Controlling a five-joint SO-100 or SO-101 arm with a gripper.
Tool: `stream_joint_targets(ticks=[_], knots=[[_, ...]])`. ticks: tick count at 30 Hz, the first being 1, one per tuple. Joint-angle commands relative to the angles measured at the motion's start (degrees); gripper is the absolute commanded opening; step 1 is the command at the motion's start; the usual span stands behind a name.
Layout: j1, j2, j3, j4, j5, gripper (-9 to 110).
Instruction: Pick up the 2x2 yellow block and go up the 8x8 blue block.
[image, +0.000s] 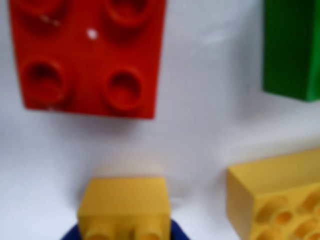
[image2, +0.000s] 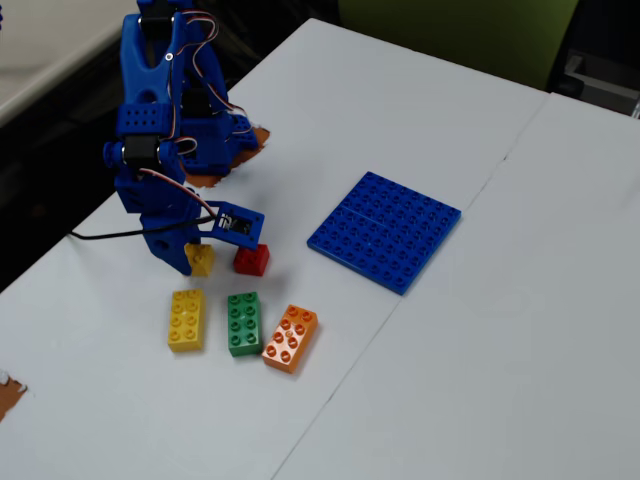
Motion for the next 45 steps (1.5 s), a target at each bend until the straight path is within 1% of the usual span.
stream_joint_targets(ticks=[1,4,8,11,15,21,25,29,32,38,43,45], knots=[[-1.3,0.4,1.0,0.3,-1.7,2],[-1.9,1.8,1.9,0.7,1.5,0],[-2.6,8.5,3.8,3.7,9.1,0],[-3.3,16.7,3.8,10.6,18.5,0],[-5.2,25.9,0.4,24.5,32.0,0],[-11.8,30.7,-10.9,42.9,48.1,0],[-22.2,37.4,-10.3,42.5,63.9,0],[-33.7,40.5,-14.7,42.5,78.9,0],[-41.1,41.7,-19.8,42.2,86.9,0],[-49.7,36.1,-40.2,42.3,94.7,0],[-52.2,22.8,-61.8,42.7,100.9,0],[-52.4,17.2,-67.1,42.2,101.3,0]])
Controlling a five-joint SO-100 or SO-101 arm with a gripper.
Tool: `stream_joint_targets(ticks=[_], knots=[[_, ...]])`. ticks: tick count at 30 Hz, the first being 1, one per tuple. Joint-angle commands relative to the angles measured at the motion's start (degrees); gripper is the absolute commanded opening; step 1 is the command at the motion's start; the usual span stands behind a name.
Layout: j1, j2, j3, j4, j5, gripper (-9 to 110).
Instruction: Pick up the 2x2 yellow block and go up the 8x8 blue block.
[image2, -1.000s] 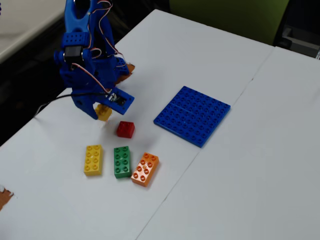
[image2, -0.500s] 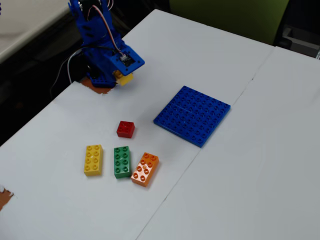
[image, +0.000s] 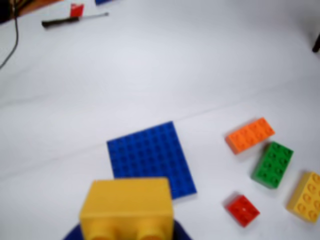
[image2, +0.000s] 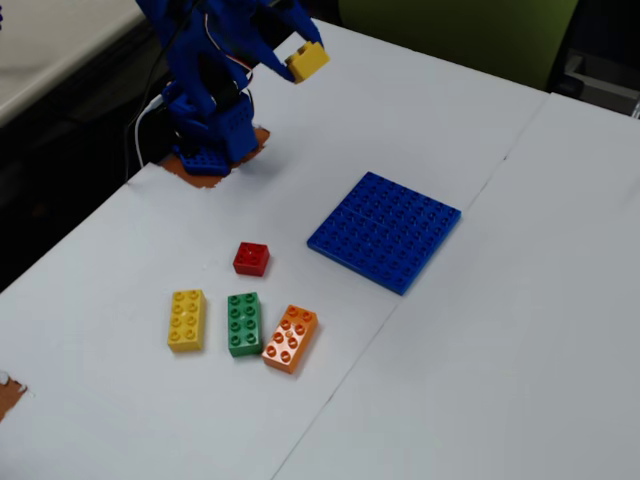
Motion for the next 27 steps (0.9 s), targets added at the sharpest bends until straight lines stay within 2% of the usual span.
stream_joint_targets(ticks=[1,5,17,21,27], knots=[[-0.7,-9.2,-12.3,-0.6,1.3,0],[-0.6,-20.5,-19.9,-1.0,0.5,0],[-2.3,-40.3,-19.9,0.4,-10.9,0],[-2.5,-42.6,-18.8,0.5,-16.7,0],[-3.9,-44.0,-19.1,0.5,-19.8,0]])
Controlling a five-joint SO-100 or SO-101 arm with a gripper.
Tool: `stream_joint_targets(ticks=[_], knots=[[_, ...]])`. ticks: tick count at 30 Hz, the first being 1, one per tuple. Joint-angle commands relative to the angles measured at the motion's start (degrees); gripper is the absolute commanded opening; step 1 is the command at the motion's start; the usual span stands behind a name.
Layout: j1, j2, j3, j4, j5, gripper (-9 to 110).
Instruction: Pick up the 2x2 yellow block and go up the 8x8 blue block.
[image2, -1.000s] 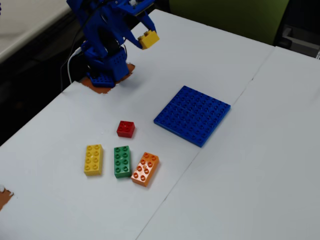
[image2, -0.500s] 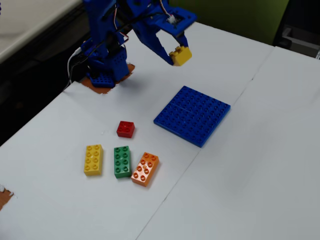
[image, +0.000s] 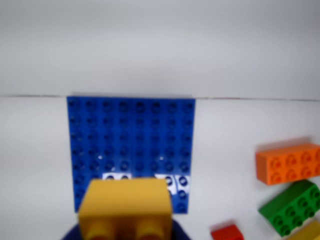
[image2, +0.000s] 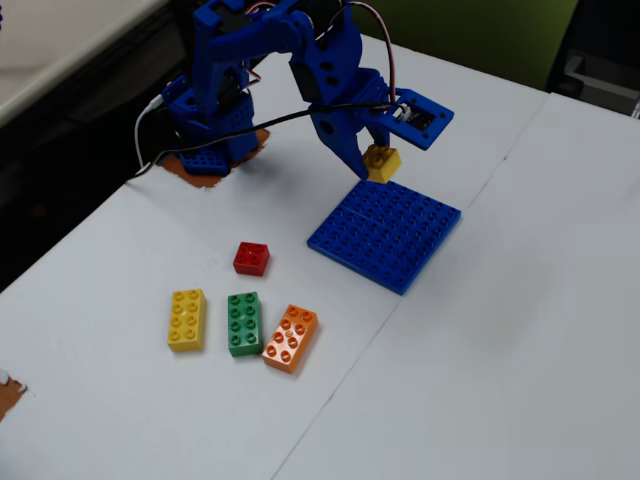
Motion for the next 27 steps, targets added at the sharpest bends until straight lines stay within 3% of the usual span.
stream_joint_targets(ticks=[1,27], knots=[[-1.8,-0.2,-1.8,0.4,-1.0,0],[-3.9,0.7,1.5,0.5,3.0,0]])
